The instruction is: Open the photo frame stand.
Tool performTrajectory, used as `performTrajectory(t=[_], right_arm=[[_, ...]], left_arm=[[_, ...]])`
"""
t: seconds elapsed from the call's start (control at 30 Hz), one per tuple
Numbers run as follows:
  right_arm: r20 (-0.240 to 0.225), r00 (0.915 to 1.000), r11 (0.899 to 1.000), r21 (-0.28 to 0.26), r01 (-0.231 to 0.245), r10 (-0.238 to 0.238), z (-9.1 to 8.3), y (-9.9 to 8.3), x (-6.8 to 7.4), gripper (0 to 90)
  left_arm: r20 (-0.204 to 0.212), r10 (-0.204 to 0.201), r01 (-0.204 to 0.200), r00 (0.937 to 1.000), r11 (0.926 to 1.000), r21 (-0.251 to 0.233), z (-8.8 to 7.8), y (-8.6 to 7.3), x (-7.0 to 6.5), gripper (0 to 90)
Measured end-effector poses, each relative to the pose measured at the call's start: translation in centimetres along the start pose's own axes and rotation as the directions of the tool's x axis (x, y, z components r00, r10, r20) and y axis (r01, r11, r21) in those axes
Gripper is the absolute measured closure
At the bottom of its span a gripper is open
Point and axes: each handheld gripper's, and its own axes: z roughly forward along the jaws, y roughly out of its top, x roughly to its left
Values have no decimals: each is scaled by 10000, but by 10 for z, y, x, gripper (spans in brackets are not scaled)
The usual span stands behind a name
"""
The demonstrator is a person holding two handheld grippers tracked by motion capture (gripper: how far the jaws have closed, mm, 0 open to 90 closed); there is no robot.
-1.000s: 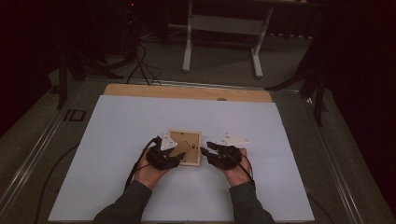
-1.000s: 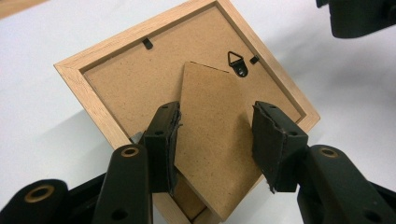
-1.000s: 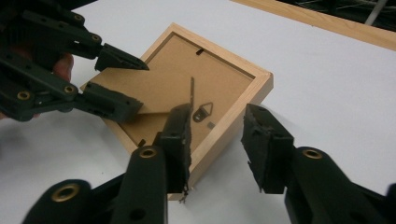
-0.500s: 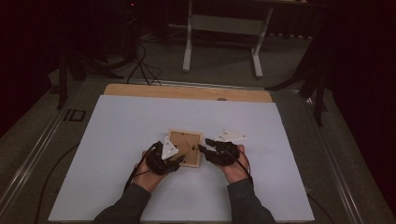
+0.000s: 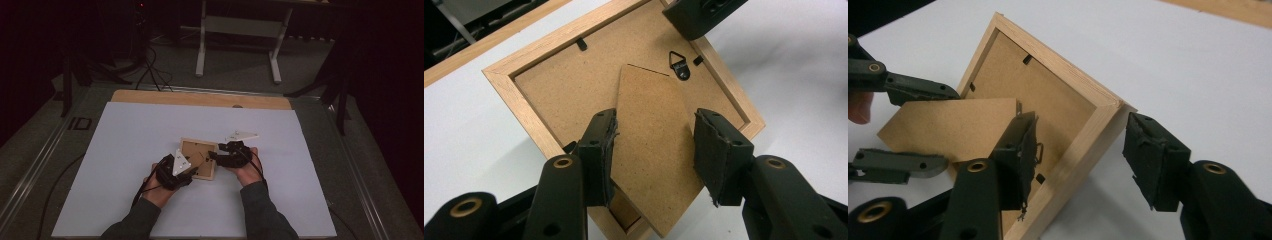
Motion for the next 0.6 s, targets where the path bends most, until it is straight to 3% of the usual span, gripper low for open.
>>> performTrajectory(t=[0.1,0.23,0.4,0.6], right_arm=[[-108,9999,9999,118,-88,90,3,1,-3,425],[-507,9972,9985,20,-555,556,4,1,-8,401],[-1014,9926,9978,99,-659,666,8,0,-10,396],[-1000,9932,9981,149,-591,603,9,0,-10,445]], left_arm=[[-172,219,-220,9996,9997,-47,-1,-1,-3,532],[-199,362,-366,9991,9992,-186,-3,-2,-5,532],[-254,664,-672,9975,9973,-306,-5,-3,-7,532],[-140,657,-661,9977,9974,-284,-5,-4,-6,531]])
